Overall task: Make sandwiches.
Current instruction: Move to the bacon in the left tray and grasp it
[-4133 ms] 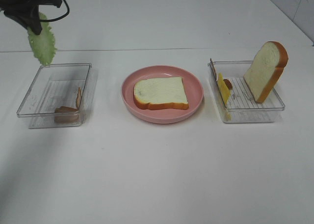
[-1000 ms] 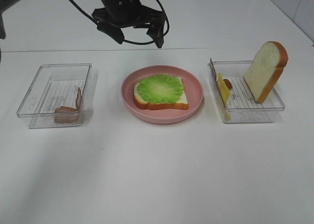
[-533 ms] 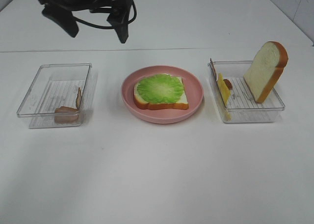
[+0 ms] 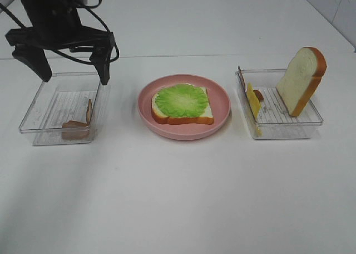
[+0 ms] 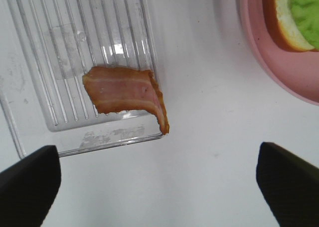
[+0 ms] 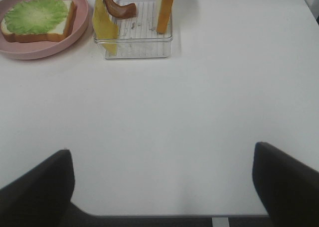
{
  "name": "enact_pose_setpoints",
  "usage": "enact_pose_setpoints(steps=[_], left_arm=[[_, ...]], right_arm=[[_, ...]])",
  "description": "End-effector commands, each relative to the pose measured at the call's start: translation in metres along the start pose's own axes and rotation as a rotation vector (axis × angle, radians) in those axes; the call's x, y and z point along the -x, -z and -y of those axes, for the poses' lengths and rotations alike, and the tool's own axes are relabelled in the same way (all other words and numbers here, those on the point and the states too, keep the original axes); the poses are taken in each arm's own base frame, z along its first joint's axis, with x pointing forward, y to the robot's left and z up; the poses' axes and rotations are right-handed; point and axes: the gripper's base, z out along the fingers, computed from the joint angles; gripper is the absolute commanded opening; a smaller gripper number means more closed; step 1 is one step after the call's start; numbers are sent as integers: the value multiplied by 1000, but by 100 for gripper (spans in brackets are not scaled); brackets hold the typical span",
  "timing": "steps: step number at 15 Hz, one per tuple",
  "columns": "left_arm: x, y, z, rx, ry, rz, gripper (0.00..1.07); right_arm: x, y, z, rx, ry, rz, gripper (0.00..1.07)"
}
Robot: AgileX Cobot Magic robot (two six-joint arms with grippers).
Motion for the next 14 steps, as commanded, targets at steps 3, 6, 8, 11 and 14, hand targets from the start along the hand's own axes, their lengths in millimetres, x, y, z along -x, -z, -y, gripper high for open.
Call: enact_pose_setpoints(steps=[3,6,8,11,14], left_arm=[[-6,-46,2,49,28,-194,100],[-4,-59,2,52,28,-196,100],[-3,-67,2,61,26,-209,96],[-3,-74,1,72,22,-221,92],[-2,-74,1,75,20,-212,73]], right_arm=[[-2,3,-1,1,1,30,94],[-2,3,-1,1,1,30,94],[-2,3,-1,1,1,30,94],[-2,3,-1,1,1,30,94],[-2,3,-1,1,1,30,94]])
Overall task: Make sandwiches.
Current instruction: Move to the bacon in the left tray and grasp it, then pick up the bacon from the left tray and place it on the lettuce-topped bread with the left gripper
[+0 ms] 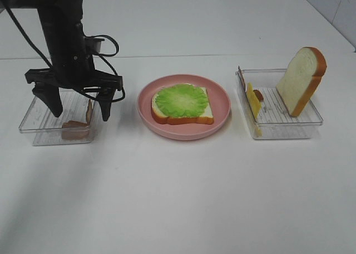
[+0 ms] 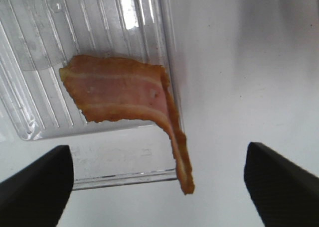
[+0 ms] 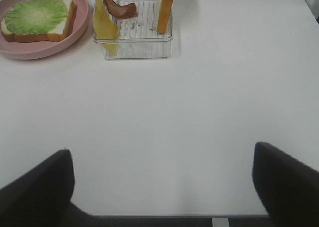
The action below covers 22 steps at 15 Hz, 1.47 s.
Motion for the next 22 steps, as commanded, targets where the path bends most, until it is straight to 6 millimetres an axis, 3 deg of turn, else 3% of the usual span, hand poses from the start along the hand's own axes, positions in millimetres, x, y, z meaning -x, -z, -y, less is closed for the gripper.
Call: enact_pose_setpoints(steps=[1,6,9,16,18,19,22], left_arm=[[-5,-1,1,20,1,-48,65],[-5,-1,1,17,1,-49,58],[-4,-1,1,16,-1,-44,40],[-1,-1,3,-4,-3,-1,24],[0,-1,4,-6,-21,5,16],[-1,-1,9,-7,-80,14,0],[0,-1,14,-13,-92,38,0]], right_arm=[[-2,3,-1,1,1,30,94],[-2,3,-1,1,1,30,94],[-2,3,-1,1,1,30,94],[-2,3,-1,1,1,30,94],[-2,3,-1,1,1,30,94],[-2,3,-1,1,1,30,94],[-2,3,-1,1,1,30,94]])
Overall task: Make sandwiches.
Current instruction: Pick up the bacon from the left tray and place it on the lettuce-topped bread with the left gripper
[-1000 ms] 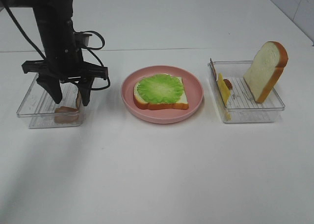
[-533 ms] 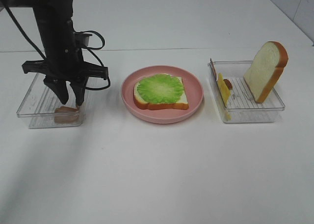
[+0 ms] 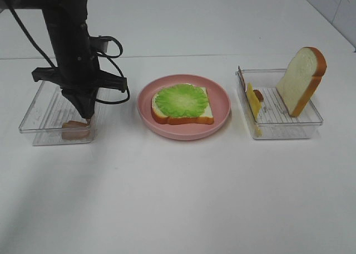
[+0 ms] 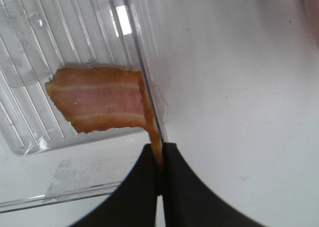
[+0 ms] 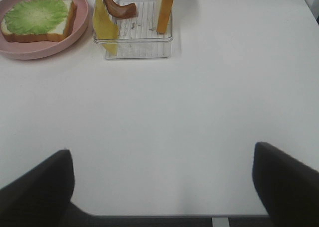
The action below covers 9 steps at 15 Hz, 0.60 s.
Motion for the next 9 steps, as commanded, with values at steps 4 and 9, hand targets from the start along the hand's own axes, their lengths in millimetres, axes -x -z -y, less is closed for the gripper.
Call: enact_pose_setpoints(steps=[4,9], left_arm=[[-2,13,5,-10,-12,24,0],[-18,93,17,-69,-12,192,0]], right_arm=[[-2,3,-1,1,1,30,94],[-2,3,-1,1,1,30,94]])
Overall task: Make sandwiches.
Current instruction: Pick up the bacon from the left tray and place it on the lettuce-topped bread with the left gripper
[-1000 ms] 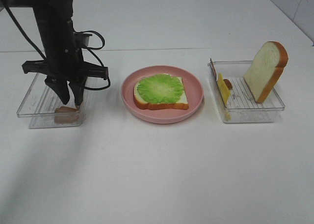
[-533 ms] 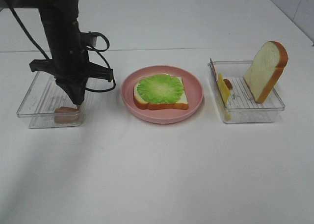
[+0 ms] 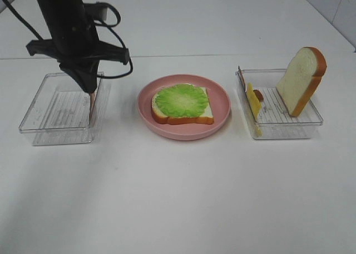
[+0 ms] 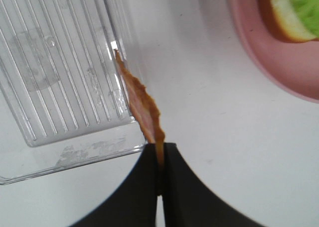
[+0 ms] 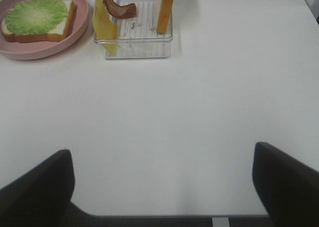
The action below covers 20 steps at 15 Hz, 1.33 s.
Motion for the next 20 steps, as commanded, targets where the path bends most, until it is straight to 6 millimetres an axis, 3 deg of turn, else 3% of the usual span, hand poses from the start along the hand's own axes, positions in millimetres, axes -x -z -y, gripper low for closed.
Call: enact_pose_setpoints(steps=[1,3,6,9,12,16,20], left_arm=[[-2,44,15,-66,-12,71,0],[7,77,35,-192,-77,155,0],[25,87,56,-385,-122,200,0],[40,65,73,-497,-153,183,0],[54,15,90,-625,-166,105,0],[55,-24,113,-681,-204,69,0],[53,-41,126,-706,-228,56,0]], right_arm=[[-2,3,-1,2,1,30,94],[-2,3,-1,1,1,30,94],[-2,3,-1,1,1,30,94],[-2,3,-1,1,1,30,94],[-2,3,-1,2,1,30,94],[-2,3,-1,2,1,29,94],[-2,3,-1,1,1,30,94]])
